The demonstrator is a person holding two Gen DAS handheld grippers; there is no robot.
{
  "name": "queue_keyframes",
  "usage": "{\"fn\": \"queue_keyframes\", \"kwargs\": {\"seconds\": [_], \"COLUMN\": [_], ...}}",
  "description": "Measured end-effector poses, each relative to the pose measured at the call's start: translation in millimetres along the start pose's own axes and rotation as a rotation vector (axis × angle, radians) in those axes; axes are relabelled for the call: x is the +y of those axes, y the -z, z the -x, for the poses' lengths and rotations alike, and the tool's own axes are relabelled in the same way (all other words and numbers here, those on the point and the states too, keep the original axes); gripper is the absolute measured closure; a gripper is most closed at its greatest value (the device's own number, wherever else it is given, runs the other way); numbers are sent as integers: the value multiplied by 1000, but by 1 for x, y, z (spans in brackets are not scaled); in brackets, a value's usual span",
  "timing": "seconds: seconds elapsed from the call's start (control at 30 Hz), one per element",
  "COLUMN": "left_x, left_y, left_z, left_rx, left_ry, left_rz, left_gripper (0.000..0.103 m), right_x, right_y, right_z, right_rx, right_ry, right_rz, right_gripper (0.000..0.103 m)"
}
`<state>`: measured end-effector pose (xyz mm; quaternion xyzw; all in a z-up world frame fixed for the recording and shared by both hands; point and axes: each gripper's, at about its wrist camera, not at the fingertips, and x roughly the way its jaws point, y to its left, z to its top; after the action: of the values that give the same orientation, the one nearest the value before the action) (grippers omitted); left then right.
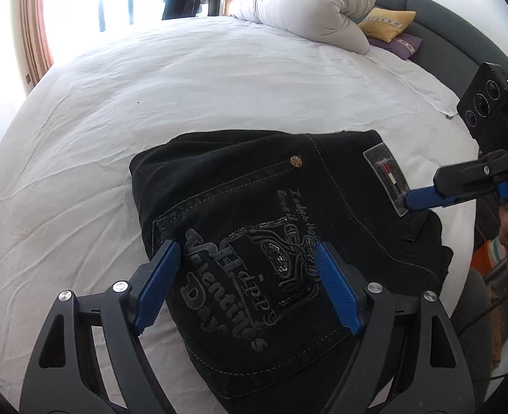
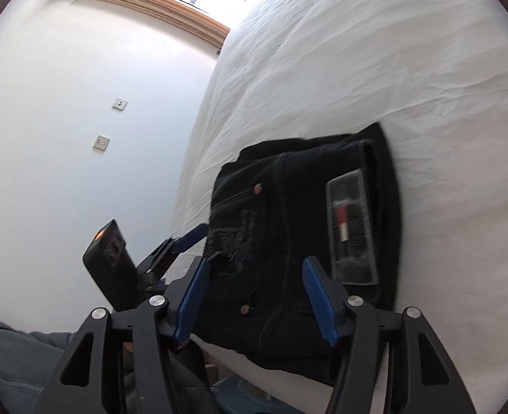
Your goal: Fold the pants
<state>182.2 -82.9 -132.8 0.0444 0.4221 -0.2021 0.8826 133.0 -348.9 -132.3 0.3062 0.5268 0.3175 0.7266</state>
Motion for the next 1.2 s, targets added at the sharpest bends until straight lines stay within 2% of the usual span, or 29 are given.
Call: {"fn": "queue_keyframes", "kwargs": {"seconds": [0.03, 0.1, 0.17, 0.23, 0.37, 0.4, 0.47, 0.53, 0.6, 0.7, 0.87, 1.1, 1.13, 1.2], "left_x": [-1, 3, 11, 26, 59, 69, 85, 95, 95, 87, 61, 39, 40, 50], "left_y": [1, -1, -8, -18, -42, -46, -44, -35, -24, -4, 31, 58, 59, 62], "left_z": [-4, 0, 10, 18, 2, -8, -29, -33, -22, -2, 18, 37, 42, 51], "left_rx": [10, 0, -21, -50, -31, -10, 31, 18, -18, -36, 3, 63, 67, 65], "left_ry": [-9, 19, 77, 152, 368, 452, 559, 610, 654, 693, 750, 751, 743, 716], "left_rz": [-9, 2, 26, 42, 117, 155, 241, 301, 308, 285, 219, 144, 135, 153], "left_gripper": [24, 24, 23, 23, 24, 24, 25, 27, 26, 26, 26, 26, 25, 25], "right_x": [-8, -31, -51, -59, -59, -60, -63, -65, -66, -74, -72, -59, -54, -44], "right_y": [3, 9, 11, 14, 12, 10, 11, 13, 15, 19, 22, 26, 28, 27], "right_z": [-13, -27, -22, -18, -19, -21, -23, -22, -20, -14, -12, -8, -2, 20], "right_rx": [29, 55, 28, 26, 44, 49, 55, 55, 47, 35, 28, 9, 0, -59], "right_ry": [18, 44, 4, -8, -14, -19, -26, -27, -44, -66, -46, -33, -26, -33], "right_rz": [-26, -59, -137, -160, -135, -133, -144, -146, -149, -157, -148, -141, -126, -96], "right_gripper": [42, 55, 88, 99, 99, 99, 102, 103, 103, 103, 103, 103, 97, 66]}}
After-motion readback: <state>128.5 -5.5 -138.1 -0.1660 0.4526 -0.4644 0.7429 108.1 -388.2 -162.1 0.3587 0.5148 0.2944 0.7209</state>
